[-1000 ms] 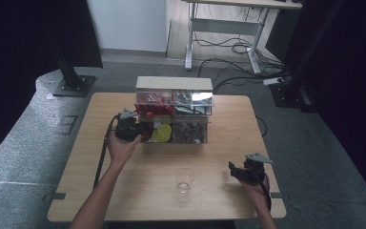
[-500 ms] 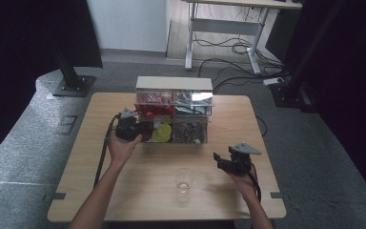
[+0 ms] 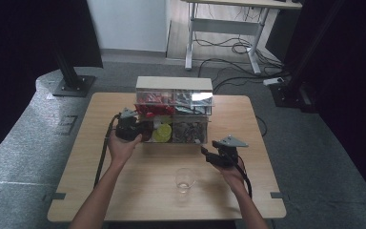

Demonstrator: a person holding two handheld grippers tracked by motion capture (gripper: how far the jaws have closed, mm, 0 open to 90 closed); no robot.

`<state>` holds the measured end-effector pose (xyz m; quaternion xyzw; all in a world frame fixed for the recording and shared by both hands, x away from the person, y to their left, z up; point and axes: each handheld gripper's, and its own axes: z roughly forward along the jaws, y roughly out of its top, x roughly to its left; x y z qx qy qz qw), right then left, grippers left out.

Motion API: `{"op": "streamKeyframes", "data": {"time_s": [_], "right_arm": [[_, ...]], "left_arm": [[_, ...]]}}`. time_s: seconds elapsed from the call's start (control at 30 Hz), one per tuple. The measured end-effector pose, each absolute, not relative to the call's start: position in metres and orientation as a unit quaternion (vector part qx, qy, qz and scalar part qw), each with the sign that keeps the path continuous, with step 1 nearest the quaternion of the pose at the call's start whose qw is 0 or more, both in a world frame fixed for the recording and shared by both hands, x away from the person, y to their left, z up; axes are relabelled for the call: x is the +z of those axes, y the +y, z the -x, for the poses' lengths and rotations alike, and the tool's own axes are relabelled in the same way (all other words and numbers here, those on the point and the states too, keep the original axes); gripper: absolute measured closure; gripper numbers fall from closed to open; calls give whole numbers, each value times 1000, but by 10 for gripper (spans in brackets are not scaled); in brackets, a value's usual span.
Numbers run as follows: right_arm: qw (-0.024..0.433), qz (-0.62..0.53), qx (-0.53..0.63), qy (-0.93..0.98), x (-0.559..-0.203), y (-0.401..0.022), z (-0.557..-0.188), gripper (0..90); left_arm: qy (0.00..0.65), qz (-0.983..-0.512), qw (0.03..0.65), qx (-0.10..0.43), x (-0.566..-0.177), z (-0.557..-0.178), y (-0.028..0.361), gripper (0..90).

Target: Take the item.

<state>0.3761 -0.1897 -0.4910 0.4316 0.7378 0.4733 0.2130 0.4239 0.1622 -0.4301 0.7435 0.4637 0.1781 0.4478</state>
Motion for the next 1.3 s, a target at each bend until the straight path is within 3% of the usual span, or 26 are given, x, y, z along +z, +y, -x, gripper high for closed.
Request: {"op": "streamKeyframes", "data": {"time_s": [0.77,1.3], "right_arm": [[200,-398,487,751,-486,-159,-395,526],[192,-386,486,760,-486,-137,-403,536]], "left_arm": [[464,-743,447,179,-429,-423,162,900],[462,-745,448,178,-428,-424,160,900]]}}
